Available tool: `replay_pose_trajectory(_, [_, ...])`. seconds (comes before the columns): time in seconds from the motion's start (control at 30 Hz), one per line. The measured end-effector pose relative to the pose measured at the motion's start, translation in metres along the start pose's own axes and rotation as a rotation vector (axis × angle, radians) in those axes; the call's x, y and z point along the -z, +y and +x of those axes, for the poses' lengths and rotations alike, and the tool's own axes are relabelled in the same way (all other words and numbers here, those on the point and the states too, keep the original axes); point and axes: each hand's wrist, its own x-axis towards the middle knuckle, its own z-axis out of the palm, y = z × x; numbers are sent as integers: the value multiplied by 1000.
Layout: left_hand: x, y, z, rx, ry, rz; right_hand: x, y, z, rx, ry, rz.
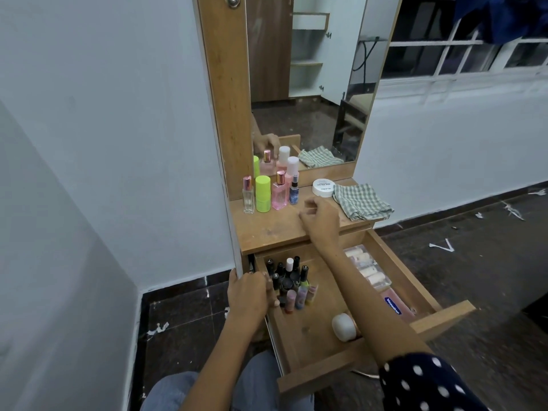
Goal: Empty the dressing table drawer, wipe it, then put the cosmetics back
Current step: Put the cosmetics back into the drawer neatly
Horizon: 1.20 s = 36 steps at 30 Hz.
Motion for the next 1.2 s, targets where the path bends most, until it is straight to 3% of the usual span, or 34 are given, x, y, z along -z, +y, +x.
replay_pose_trajectory(0.4, [0,0,3,-4,-37,30,-41,-2,45,-22,9,-65])
replay_pose_trajectory(0.67, [0,-1,1,-1,-19,2,-7,3,13,9,-6,-21])
replay_pose_trajectory(0.93, [-2,-3,0,-25,-16,-3,62,30,-74,47,-114,73])
replay_pose_trajectory(1.2, [-3,-4,0,-47,-40,17,54,63,-97,-125,-363,-241])
